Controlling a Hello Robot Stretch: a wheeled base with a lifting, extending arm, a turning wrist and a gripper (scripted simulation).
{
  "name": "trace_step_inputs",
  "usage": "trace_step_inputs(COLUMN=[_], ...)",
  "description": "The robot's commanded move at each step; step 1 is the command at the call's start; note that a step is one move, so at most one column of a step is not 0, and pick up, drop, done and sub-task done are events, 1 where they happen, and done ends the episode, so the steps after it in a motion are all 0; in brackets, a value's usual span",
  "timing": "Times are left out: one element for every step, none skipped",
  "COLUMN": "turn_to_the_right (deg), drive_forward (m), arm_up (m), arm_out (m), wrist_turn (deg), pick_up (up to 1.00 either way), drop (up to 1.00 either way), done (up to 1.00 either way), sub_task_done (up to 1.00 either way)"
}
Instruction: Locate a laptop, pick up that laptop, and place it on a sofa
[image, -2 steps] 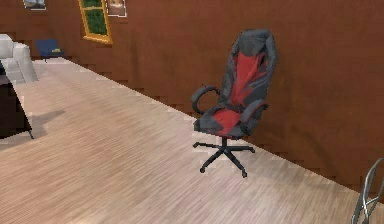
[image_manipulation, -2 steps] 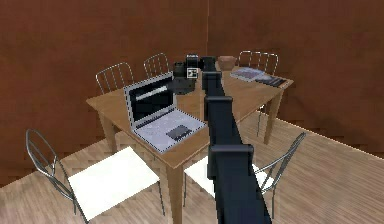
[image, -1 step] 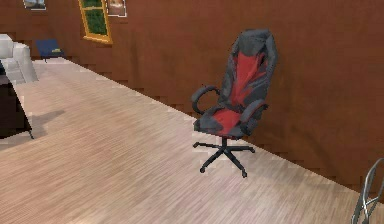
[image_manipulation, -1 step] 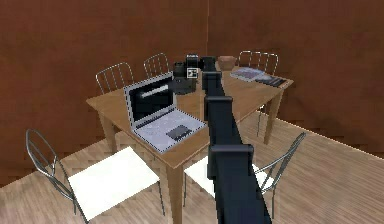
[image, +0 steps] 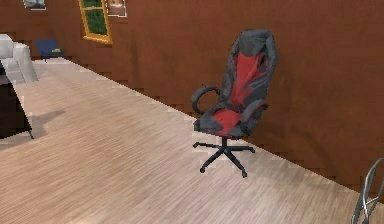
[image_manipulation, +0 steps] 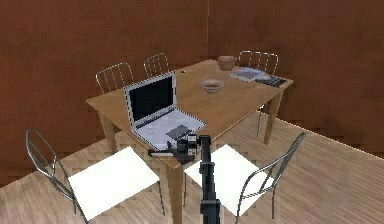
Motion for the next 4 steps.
trace_step_inputs(turn_to_the_right=[0.0, 0.0, 0.0, 0.0], drive_forward=[0.0, 0.0, 0.0, 0.0], arm_up=[0.0, 0.1, 0.24, 0.0], arm_out=[0.0, 0.0, 0.0, 0.0], wrist_turn=[0.0, 0.0, 0.0, -45.0], pick_up=[1.0, 0.0, 0.0, 0.0], drop=[0.0, 0.0, 0.0, 0.0], done=[0.0, 0.0, 0.0, 0.0], sub_task_done=[0.0, 0.0, 0.0, 0.0])
